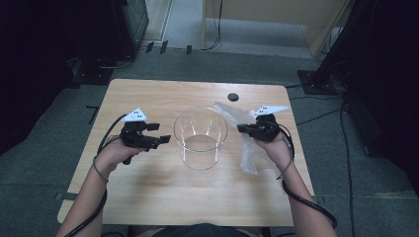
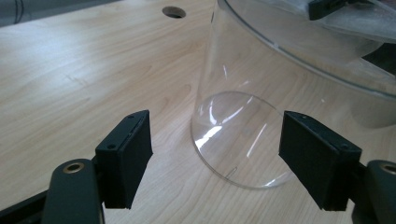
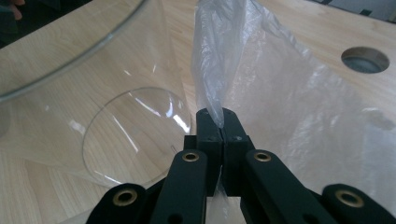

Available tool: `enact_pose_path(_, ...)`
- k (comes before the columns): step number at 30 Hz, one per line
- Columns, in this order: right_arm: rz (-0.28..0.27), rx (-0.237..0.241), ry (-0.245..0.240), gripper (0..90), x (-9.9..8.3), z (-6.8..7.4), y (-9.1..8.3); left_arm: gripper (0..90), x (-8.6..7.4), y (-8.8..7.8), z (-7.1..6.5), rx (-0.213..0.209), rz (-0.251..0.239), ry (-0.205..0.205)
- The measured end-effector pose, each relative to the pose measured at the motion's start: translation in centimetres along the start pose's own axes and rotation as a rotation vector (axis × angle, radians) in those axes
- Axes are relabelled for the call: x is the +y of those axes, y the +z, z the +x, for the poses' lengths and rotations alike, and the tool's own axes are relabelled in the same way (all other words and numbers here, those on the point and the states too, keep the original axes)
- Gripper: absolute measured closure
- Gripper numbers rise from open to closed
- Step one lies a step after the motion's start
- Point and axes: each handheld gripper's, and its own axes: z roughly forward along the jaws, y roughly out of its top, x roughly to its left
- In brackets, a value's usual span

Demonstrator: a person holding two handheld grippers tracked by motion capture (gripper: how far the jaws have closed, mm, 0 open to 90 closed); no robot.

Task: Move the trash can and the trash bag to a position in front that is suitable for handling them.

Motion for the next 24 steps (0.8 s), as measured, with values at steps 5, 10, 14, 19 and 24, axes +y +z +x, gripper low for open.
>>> enact_pose_path(5, -0.038, 0.024, 0.002, 89.7, 0.9, 0.3, -1.0, 24.6, 0.7, -0.5, -0.4, 0.007, -0.020, 0.018)
enact_pose_path(10, -0.059, 0.043, -0.024, 89.7, 2.0, 1.3, -1.7, 24.7, 1.2, -0.6, -1.0, -0.001, -0.020, 0.039)
enact_pose_path(14, -0.068, 0.059, -0.044, 89.7, 2.8, 1.9, -1.9, 24.7, 1.5, -0.7, -1.2, -0.008, -0.025, 0.052)
enact_pose_path(19, -0.078, 0.085, -0.089, 89.7, 3.8, 3.1, -1.9, 24.7, 1.4, -0.5, -0.7, -0.003, -0.017, 0.043)
enact_pose_path(24, -0.058, 0.102, -0.130, 89.6, 4.8, 3.9, -1.4, 24.7, 1.7, -0.5, -0.9, -0.006, -0.012, 0.051)
